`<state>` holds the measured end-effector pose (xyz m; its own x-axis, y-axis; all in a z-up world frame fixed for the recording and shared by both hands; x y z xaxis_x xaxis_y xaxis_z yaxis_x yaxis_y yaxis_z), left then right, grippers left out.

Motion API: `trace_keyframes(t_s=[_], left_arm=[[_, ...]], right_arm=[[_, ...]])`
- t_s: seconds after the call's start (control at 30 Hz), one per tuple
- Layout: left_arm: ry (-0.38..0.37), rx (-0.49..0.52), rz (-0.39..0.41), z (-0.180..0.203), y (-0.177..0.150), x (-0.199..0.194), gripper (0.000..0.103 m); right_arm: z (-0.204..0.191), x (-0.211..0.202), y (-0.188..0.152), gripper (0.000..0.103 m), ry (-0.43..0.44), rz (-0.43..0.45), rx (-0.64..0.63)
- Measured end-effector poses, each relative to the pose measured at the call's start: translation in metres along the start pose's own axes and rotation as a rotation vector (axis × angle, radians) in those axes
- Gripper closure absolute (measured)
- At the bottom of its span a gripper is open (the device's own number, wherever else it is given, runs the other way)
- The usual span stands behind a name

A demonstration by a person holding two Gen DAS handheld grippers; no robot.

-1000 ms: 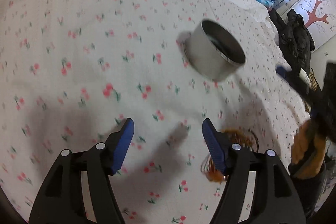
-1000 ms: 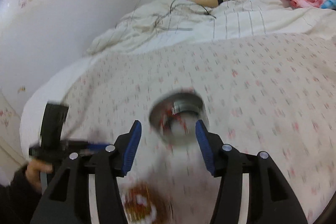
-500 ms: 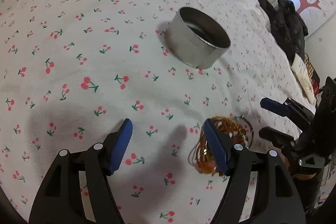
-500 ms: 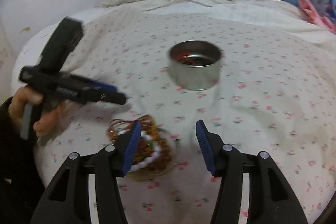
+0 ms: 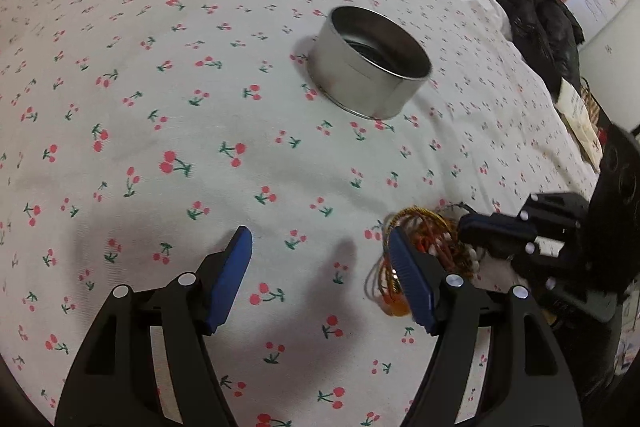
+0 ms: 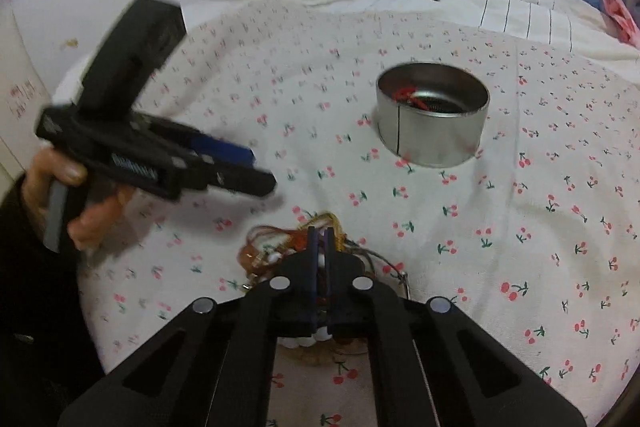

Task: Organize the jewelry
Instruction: 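Grasp the gold bangle with the right tool while the left tool grasps the red cord bracelet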

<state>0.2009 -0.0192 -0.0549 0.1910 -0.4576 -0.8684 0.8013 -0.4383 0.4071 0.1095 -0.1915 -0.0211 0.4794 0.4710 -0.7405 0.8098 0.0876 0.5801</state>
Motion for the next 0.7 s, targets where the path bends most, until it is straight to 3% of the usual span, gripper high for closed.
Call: trace_keyframes(t_s=[0.27,0.43,0.47,0.57,0.63,0.7], left_arm=[[-0.004,0.196,-0.04,0.035,-0.007,0.005,0.03],[0.002,0.175,-0.045,0.03,-0.006,0.006,0.028],[-0.006,0.158,-0.04,0.026,-0.005,0.004,0.028],[-0.017,0.134,-0.03,0.022,-0.004,0.001,0.028],[-0.013,0.126,-0.027,0.019,-0.003,0.0,0.028],[-0.012,0.119,-0.029,0.018,-0.003,0.001,0.028]], right_arm=[[0.012,0.008,-0.001,0.099,-0.017,-0.034,0.048],[0.009,0.015,-0.003,0.097,-0.019,-0.058,0.037],[0.009,0.014,-0.004,0.093,-0.017,-0.055,0.04],[0.007,0.016,-0.005,0.06,-0.016,-0.05,0.031],[0.003,0.016,-0.005,0.06,-0.024,-0.049,0.008],[0.002,0.017,-0.005,0.07,-0.018,-0.05,0.005]])
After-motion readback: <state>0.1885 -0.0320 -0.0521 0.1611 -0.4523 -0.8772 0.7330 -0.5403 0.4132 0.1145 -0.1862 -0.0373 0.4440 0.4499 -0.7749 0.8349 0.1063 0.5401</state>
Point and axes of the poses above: each gripper's, at about its wrist camera, not at the fingertips, and x roughly the way its jaws point, z to its right, y to its top, the point moved 3 cm from there along x, roughly the way its jaws point, and after that the axes turned 7 degrees about x, right-handed, at the moved point
